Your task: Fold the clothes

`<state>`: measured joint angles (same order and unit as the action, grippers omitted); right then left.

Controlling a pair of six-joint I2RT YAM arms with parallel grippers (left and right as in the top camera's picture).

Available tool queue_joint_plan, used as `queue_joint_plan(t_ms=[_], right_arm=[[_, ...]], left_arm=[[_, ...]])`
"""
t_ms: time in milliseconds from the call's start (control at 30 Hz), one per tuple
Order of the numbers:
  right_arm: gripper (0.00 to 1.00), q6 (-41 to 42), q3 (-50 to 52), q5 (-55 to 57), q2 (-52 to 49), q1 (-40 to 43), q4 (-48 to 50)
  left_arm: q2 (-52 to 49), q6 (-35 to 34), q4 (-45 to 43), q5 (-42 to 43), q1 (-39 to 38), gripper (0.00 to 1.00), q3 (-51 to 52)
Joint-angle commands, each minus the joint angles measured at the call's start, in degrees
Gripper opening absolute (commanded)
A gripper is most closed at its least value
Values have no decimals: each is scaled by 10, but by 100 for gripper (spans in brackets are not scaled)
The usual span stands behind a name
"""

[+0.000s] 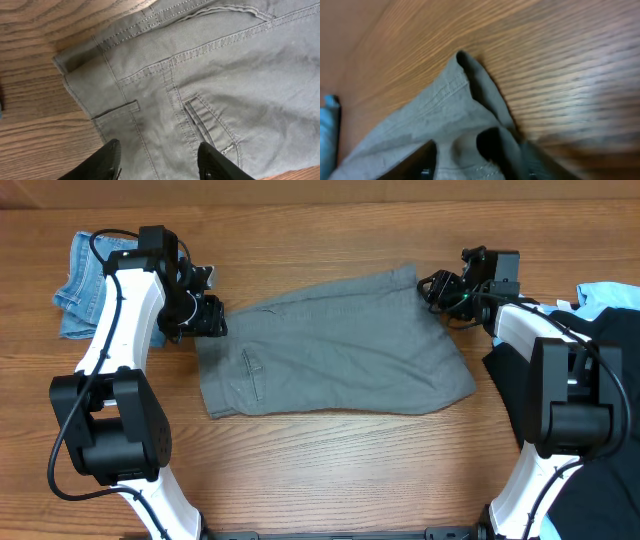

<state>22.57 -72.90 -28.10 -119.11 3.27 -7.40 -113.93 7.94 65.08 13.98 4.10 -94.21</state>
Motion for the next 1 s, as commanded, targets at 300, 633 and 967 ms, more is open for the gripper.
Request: queue_joint_plan(t_ms=[300, 633, 967], right_arm=[[11, -5, -3, -77, -5, -2, 23], [4, 61, -83, -119, -3, 3, 42], [92, 56, -87, -2, -5, 1, 41]], left_arm=[[-7, 12, -6, 9, -2, 54, -12], [-7, 12, -6, 9, -2, 53, -12], [-7, 6, -17, 5, -2, 54, -12]])
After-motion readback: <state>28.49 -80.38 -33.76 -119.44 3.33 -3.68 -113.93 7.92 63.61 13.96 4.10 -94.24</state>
